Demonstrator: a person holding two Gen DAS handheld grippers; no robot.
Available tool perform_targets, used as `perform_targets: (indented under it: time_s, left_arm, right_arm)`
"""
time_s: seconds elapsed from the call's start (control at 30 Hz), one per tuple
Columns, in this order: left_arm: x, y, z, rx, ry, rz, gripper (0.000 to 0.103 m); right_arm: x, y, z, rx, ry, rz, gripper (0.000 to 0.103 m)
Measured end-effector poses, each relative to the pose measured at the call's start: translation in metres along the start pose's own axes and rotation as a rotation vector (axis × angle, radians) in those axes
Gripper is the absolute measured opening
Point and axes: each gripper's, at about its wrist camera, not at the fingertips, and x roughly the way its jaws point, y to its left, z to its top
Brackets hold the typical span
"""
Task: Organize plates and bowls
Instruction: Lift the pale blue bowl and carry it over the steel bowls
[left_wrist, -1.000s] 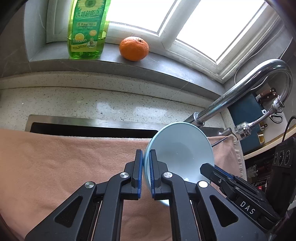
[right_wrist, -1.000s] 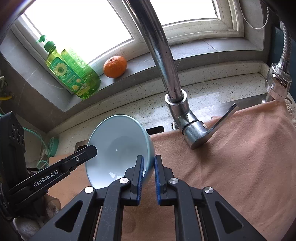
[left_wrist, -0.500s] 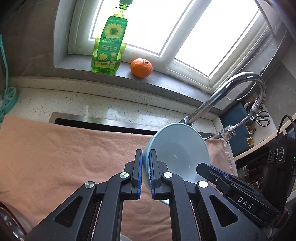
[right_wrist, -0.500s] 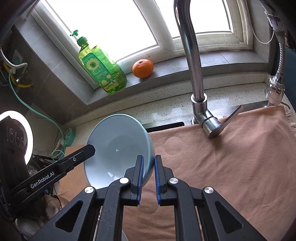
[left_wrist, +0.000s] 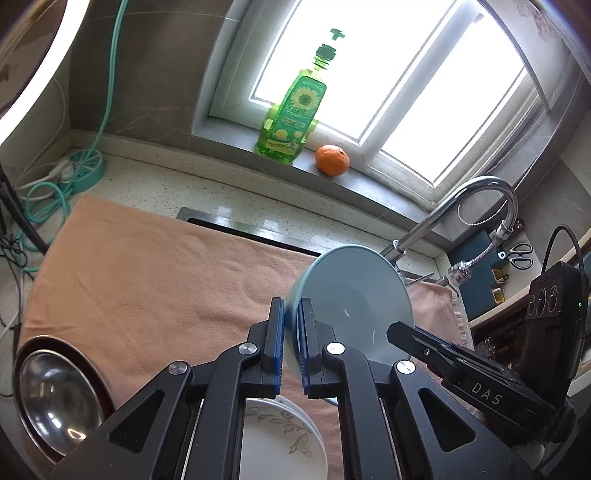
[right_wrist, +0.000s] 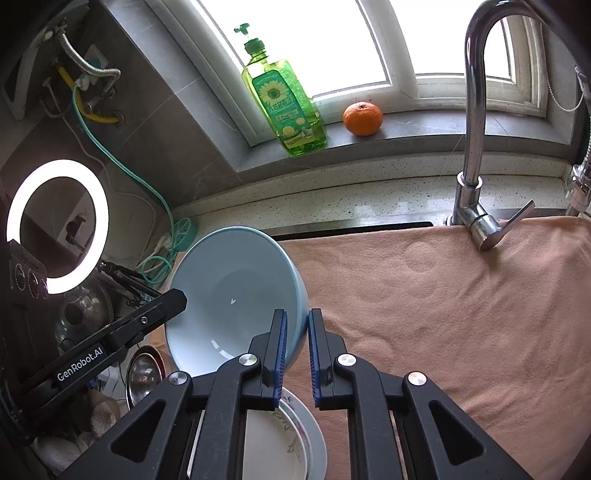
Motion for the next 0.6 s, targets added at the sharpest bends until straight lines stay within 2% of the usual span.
perform_targets:
  time_s: [0.6]
  left_arm:
    - [-0.078,0.114,-0.037,-0.203,-0.062,0.112,0.006]
  right_arm:
    - [0.046,0.124,-0.044,-0.189,0.118,0.116,0.011]
